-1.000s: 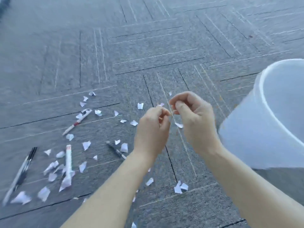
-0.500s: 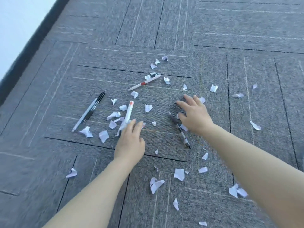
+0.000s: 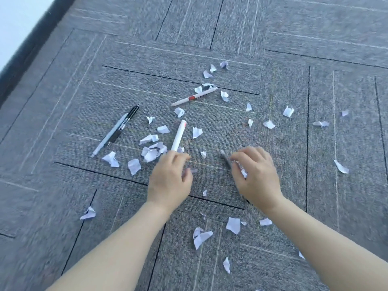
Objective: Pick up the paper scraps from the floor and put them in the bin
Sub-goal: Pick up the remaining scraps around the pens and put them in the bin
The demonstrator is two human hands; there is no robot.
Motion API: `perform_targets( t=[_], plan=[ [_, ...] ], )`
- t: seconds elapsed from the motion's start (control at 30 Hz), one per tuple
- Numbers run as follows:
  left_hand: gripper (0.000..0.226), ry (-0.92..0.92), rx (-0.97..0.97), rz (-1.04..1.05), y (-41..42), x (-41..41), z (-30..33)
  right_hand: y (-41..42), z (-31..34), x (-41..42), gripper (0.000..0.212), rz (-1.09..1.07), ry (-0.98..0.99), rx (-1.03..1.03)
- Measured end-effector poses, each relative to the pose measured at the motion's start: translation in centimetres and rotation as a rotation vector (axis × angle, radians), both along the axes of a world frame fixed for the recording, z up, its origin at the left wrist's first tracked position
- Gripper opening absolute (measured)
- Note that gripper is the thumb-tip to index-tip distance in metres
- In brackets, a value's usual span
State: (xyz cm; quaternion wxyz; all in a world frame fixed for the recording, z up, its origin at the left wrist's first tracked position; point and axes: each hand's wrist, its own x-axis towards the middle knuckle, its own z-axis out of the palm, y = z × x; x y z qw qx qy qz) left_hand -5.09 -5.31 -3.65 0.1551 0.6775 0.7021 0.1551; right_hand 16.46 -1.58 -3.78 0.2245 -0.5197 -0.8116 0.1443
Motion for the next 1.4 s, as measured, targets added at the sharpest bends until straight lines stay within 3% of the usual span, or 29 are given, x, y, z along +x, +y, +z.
perform_targets(
  t=[0.1, 0.23, 0.37, 0.6, 0.8, 0.9, 0.97, 1.03, 1.1, 1.23, 1.33, 1.4],
  plan=[
    [0.028, 0.047, -0.041, 0.252, 1.1, -1.0, 0.5, 1.3, 0.8, -3.7, 0.018, 0.057, -0.093, -0.047],
    [0.017, 0.173, -0.202, 0.276, 3.0, -1.3, 0.7, 2.4, 1.2, -4.8, 0.025, -0.064, -0.241, -0.174],
    [0.019, 0.104, -0.182, 0.388, 4.1, -0.7, 1.7, 2.2, 1.0, -3.0, 0.018, -0.144, -0.424, -0.355],
    [0.015, -0.110, -0.116, 0.285, 4.5, 5.9, 2.9, 4.7, 0.3, -0.2, 0.015, -0.389, -0.156, -0.454],
    [0.037, -0.172, -0.162, 0.138, 5.1, 8.3, 1.8, 4.8, 0.7, 2.7, 0.010, -0.497, 0.071, -0.420],
    [0.039, 0.038, -0.065, 0.094, 5.2, 5.9, 0.8, 3.4, 0.3, 3.9, 0.012, -0.394, -0.011, -0.404],
    [0.055, 0.234, -0.135, -0.015, 6.0, 4.0, 0.3, 2.3, -0.1, 4.1, 0.010, -0.253, -0.101, -0.403],
    [0.062, 0.286, -0.242, -0.125, 7.4, 2.9, -0.4, 1.6, -0.5, 4.1, 0.016, -0.125, -0.201, -0.401],
    [0.060, 0.234, -0.259, -0.204, 8.2, 2.3, -1.0, 1.3, -0.5, 4.1, 0.016, -0.036, -0.283, -0.369],
    [0.034, 0.027, -0.059, -0.216, 6.1, 1.8, -1.9, 0.2, -0.1, 4.7, 0.005, 0.129, -0.280, -0.361],
    [0.025, -0.037, -0.012, -0.270, 2.9, 1.6, -2.1, -1.5, 0.2, 4.8, 0.013, 0.263, -0.186, -0.446],
    [0.022, -0.061, 0.021, -0.357, 1.2, 1.4, -1.8, -2.4, 0.1, 5.3, 0.014, 0.172, -0.081, -0.433]
  ],
)
